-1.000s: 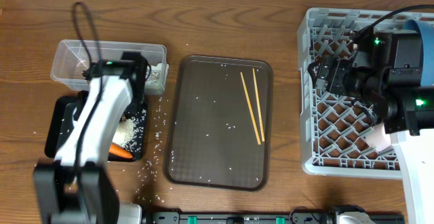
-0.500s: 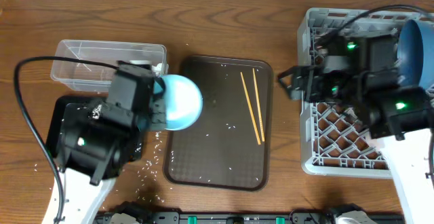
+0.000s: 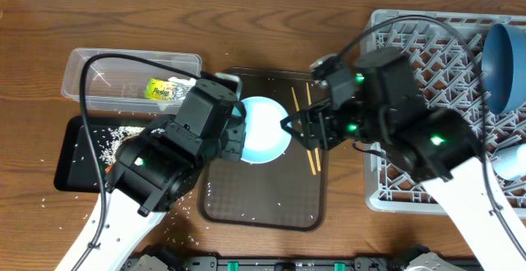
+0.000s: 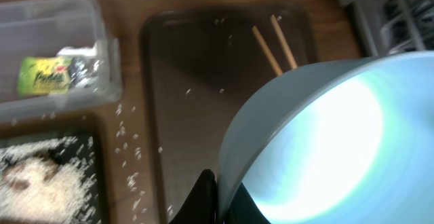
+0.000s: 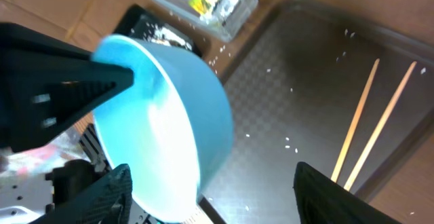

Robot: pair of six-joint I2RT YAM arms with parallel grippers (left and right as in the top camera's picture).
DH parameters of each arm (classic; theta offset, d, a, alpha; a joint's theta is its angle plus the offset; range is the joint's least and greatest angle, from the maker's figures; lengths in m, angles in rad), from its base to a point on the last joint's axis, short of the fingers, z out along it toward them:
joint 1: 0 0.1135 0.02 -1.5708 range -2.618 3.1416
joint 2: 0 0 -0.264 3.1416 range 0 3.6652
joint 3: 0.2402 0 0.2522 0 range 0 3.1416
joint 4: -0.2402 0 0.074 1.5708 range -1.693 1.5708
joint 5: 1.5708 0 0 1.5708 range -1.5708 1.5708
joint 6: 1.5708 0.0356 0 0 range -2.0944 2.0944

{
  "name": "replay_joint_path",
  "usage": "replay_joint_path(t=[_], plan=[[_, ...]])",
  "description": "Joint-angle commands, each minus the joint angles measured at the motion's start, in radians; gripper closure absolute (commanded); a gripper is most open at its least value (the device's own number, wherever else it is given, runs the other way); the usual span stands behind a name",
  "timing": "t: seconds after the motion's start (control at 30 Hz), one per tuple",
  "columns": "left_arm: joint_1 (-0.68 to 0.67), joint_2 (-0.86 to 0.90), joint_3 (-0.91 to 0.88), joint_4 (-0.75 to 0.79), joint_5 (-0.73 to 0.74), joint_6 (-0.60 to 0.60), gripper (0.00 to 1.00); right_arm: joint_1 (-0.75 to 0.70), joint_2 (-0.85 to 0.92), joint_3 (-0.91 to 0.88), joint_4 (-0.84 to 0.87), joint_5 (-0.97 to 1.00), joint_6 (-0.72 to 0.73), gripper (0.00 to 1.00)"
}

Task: Sort waste into correct bins and load items into the dishwasher rack
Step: 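Bring the bowl to center and grasp it with the right gripper, then carry the light-blue bowl right into the dish rack with the right gripper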

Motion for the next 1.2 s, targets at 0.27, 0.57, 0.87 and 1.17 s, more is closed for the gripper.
replay_joint_path(t=[0.27,0.57,0.87,1.17], plan=[[-0.014,-0.005,0.010,0.063,0.074,-0.010,0.94,0.066,0.159,0.010,0.012,0.132,0.020,0.80],[-0.014,-0.005,0.011,0.093,0.074,-0.010,0.62,0.063,0.121,0.010,0.019,0.301,0.020,0.99],[-0.014,-0.013,0.011,0.127,0.084,-0.009,0.02,0.052,0.069,0.010,-0.097,0.813,0.119,0.99],[-0.013,-0.113,0.011,0.125,0.053,0.033,0.02,-0.134,0.053,0.010,-0.277,1.188,0.303,0.99]])
